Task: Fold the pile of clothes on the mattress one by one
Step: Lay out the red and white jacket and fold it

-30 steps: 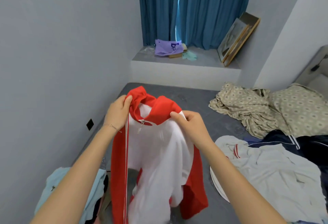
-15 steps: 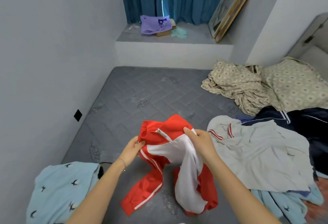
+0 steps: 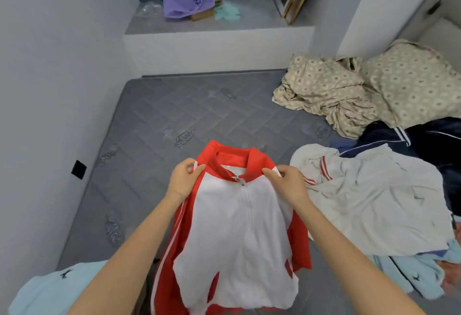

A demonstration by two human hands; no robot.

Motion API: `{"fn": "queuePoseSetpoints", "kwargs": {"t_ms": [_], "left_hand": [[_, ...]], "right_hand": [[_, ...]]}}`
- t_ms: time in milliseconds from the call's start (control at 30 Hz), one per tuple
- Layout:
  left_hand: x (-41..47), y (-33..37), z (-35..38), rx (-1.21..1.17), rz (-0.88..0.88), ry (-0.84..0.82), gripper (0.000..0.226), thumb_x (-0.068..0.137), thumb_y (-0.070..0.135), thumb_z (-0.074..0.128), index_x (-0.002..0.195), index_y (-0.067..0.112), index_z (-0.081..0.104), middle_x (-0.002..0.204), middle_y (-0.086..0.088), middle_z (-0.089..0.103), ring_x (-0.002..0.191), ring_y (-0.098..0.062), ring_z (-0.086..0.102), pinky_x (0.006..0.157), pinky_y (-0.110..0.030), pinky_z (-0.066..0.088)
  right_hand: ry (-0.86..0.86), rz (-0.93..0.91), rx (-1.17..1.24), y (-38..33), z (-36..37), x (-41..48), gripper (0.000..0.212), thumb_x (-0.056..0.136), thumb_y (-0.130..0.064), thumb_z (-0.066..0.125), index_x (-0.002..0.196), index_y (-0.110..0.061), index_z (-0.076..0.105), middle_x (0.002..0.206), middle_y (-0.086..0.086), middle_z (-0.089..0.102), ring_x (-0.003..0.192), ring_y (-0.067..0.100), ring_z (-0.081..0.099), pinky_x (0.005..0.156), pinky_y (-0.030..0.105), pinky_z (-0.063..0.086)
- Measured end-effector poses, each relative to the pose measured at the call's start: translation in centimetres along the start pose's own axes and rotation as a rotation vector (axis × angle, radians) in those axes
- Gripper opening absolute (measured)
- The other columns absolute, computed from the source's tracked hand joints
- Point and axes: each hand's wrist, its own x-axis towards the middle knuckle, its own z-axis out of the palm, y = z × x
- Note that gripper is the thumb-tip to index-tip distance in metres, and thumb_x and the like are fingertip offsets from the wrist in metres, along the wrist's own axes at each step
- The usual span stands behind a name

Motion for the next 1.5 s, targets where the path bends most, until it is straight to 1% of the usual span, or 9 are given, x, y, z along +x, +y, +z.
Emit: {"fn": "queuePoseSetpoints", "kwargs": {"t_ms": [233,367,500,633,700,1067,1233,1367,1500], "left_hand": [[10.8,-16.2,10.3,0.189,-0.142,0.056,0.031,0.092,0.033,0.061,0.078,0.006,0.056,0.065,-0.005,0.05,0.068,-0.027,0.048,0.068,-0.04,0.043],[16.2,-23.9,16.7,0.101,-0.16,0.174,0.019,0.094,0.029,0.058,0.096,0.011,0.065,0.082,-0.007,0.063,0.083,-0.029,0.06,0.076,-0.036,0.045],[18.0,-31.4,21.3,0.294,-0.001,0.171,0.046,0.096,0.025,0.053,0.139,0.011,0.045,0.134,-0.011,0.052,0.125,-0.025,0.047,0.104,-0.038,0.035],[17.7,-37.4,23.7,0.737,0.067,-0.022,0.058,0.1,0.043,0.038,0.152,0.029,0.017,0.16,-0.008,0.014,0.148,-0.025,0.006,0.118,-0.048,0.001],[17.7,-39.0,24.5,0.82,0.111,0.003,0.057,0.1,0.048,0.027,0.153,0.03,0.013,0.161,-0.005,0.011,0.148,-0.024,0.003,0.117,-0.05,-0.002],[18.1,-38.9,25.0,0.864,0.087,0.007,0.062,0.095,0.051,0.017,0.153,0.029,0.012,0.161,-0.005,0.012,0.148,-0.025,0.005,0.117,-0.051,0.0],[15.7,-37.8,22.6,0.728,0.002,-0.06,0.067,0.097,0.051,0.036,0.153,0.028,0.008,0.161,-0.005,0.009,0.149,-0.023,0.003,0.117,-0.049,-0.001],[7.3,-38.6,18.6,0.648,-0.138,-0.094,0.068,0.096,0.042,0.047,0.152,0.014,0.021,0.16,-0.005,0.014,0.148,-0.02,0.008,0.119,-0.044,0.005],[-0.9,-40.1,14.9,0.55,-0.241,-0.105,0.045,0.091,0.03,0.061,0.131,0.011,0.053,0.155,-0.007,0.029,0.145,-0.025,0.022,0.116,-0.047,0.02]], "right_hand": [[0.023,0.089,-0.173,13.6,12.1,10.4,0.043,0.089,-0.038,0.064,0.054,-0.02,0.046,0.053,-0.002,0.047,0.061,0.024,0.046,0.054,0.037,0.026],[0.136,-0.008,-0.351,21.5,18.2,16.9,0.028,0.09,-0.036,0.062,0.09,-0.01,0.07,0.091,0.014,0.065,0.092,0.034,0.056,0.071,0.036,0.034],[0.144,-0.068,-0.57,29.5,23.4,19.4,0.062,0.09,-0.048,0.059,0.143,-0.02,0.043,0.147,0.012,0.039,0.137,0.031,0.032,0.112,0.043,0.021],[0.016,-0.101,-0.741,35.5,27.0,19.9,0.068,0.094,-0.058,0.042,0.152,-0.029,0.023,0.161,0.006,0.014,0.148,0.028,0.008,0.117,0.048,0.0],[0.035,-0.116,-0.789,37.4,28.0,20.3,0.067,0.095,-0.06,0.036,0.153,-0.03,0.021,0.161,0.006,0.014,0.148,0.029,0.01,0.117,0.05,-0.001],[0.078,-0.096,-0.838,37.7,29.1,21.1,0.066,0.095,-0.06,0.03,0.153,-0.028,0.021,0.161,0.007,0.015,0.148,0.03,0.013,0.118,0.051,0.0],[-0.006,-0.123,-0.655,34.6,28.2,19.1,0.071,0.09,-0.063,0.041,0.151,-0.03,0.025,0.161,0.003,0.014,0.149,0.028,0.006,0.116,0.049,-0.005],[-0.121,-0.211,-0.625,31.6,29.5,14.2,0.075,0.087,-0.065,0.046,0.151,-0.031,0.027,0.16,0.001,0.018,0.149,0.027,0.006,0.117,0.049,-0.003],[-0.271,-0.324,-0.597,28.7,32.9,9.7,0.074,0.087,-0.06,0.054,0.15,-0.03,0.029,0.159,0.001,0.022,0.149,0.028,0.01,0.118,0.048,-0.005]]}}
